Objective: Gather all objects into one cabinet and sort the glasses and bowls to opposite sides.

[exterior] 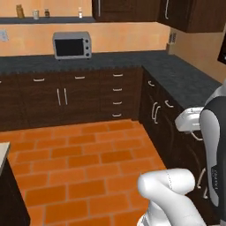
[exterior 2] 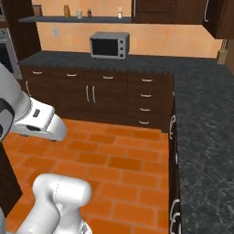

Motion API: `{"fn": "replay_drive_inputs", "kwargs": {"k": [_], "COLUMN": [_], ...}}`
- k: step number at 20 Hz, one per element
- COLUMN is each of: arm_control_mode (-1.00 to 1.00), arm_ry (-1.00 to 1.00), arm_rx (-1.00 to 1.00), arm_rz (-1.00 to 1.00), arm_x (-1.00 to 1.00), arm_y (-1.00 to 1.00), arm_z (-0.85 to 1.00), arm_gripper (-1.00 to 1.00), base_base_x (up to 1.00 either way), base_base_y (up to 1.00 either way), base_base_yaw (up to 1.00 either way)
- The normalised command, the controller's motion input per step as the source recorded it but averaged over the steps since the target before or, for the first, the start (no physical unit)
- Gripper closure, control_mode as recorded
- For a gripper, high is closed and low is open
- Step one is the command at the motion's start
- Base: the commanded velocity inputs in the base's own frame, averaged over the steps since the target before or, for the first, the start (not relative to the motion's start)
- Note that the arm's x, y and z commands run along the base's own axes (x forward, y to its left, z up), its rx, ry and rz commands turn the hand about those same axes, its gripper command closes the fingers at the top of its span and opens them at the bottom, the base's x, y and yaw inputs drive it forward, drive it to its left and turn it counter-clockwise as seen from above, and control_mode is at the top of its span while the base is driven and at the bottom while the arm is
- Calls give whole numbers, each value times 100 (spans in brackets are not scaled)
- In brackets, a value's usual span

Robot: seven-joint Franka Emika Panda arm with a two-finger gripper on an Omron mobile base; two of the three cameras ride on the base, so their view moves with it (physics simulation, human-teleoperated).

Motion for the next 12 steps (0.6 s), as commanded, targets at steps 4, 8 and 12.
{"fn": "replay_drive_inputs", "kwargs": {"k": [4,8,12], "arm_control_mode": [100,100,100], "arm_ry": [0,0,0], "arm_rx": [0,0,0], "arm_rz": [0,0,0], "arm_x": [0,0,0], "arm_y": [0,0,0], "arm_z": [0,0,0], "arm_gripper": [-100,-100,-100], "base_base_x": [100,100,100], "base_base_y": [0,16,14], "base_base_yaw": [0,0,0]}}
